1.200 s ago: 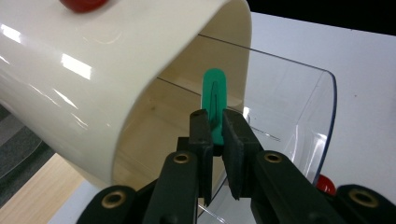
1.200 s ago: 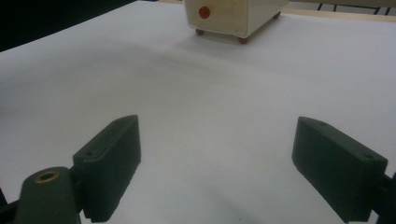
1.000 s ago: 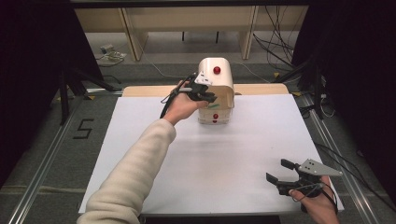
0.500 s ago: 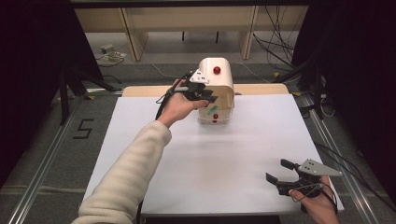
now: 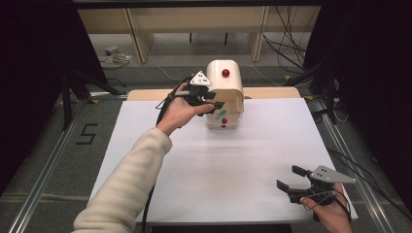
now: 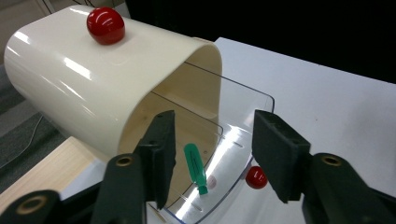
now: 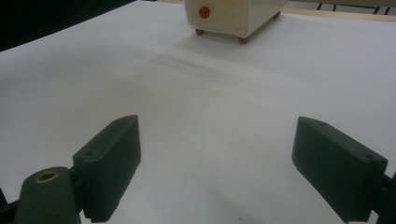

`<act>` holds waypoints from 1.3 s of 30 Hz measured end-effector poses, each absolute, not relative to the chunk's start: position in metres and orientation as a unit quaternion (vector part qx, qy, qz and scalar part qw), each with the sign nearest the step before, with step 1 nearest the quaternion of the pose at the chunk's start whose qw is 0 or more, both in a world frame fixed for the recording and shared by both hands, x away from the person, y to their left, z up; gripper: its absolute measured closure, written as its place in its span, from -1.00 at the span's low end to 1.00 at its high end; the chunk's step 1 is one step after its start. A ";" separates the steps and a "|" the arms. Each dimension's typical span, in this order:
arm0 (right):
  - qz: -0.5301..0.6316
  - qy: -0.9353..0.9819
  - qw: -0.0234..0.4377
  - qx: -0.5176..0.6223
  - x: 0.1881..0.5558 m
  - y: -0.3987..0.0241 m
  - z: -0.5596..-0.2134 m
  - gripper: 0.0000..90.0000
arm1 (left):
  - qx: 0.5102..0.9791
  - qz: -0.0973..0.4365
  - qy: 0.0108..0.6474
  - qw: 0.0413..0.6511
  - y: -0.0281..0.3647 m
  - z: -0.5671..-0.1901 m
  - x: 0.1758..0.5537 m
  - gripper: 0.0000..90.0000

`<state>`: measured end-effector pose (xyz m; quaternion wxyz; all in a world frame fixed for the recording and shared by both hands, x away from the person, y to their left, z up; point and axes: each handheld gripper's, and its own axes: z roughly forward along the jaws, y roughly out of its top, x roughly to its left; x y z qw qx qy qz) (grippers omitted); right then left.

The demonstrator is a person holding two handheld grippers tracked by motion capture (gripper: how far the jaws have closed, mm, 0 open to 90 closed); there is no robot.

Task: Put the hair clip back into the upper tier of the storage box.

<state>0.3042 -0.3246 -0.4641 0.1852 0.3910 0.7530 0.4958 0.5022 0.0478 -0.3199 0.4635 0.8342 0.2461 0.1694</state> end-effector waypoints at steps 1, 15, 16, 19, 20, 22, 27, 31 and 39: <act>0.496 0.753 0.185 0.391 0.304 -0.325 -0.464 -0.64 | 0.834 0.170 0.246 0.463 0.049 -0.320 0.501 0.01; 0.497 0.752 0.183 0.392 0.304 -0.324 -0.464 -0.64 | 0.836 0.180 0.239 0.461 0.064 -0.319 0.483 -0.16; 0.496 0.753 0.183 0.392 0.304 -0.324 -0.464 -0.64 | 0.837 0.182 0.237 0.459 0.065 -0.319 0.482 -0.17; 0.498 0.751 0.184 0.393 0.304 -0.324 -0.464 -0.64 | 0.838 0.180 0.236 0.459 0.069 -0.320 0.478 -0.16; 0.497 0.751 0.184 0.394 0.304 -0.325 -0.464 -0.64 | 0.836 0.181 0.237 0.461 0.070 -0.321 0.476 -0.16; 0.497 0.751 0.184 0.393 0.304 -0.325 -0.464 -0.64 | 0.835 0.180 0.236 0.464 0.073 -0.321 0.474 -0.17; 0.497 0.751 0.183 0.393 0.304 -0.324 -0.464 -0.64 | 0.832 0.178 0.241 0.467 0.080 -0.324 0.469 -0.19; 0.497 0.752 0.183 0.393 0.304 -0.324 -0.464 -0.64 | 0.831 0.177 0.243 0.467 0.083 -0.327 0.466 -0.20; 0.497 0.752 0.183 0.394 0.304 -0.324 -0.464 -0.64 | 0.832 0.178 0.242 0.466 0.089 -0.331 0.459 -0.21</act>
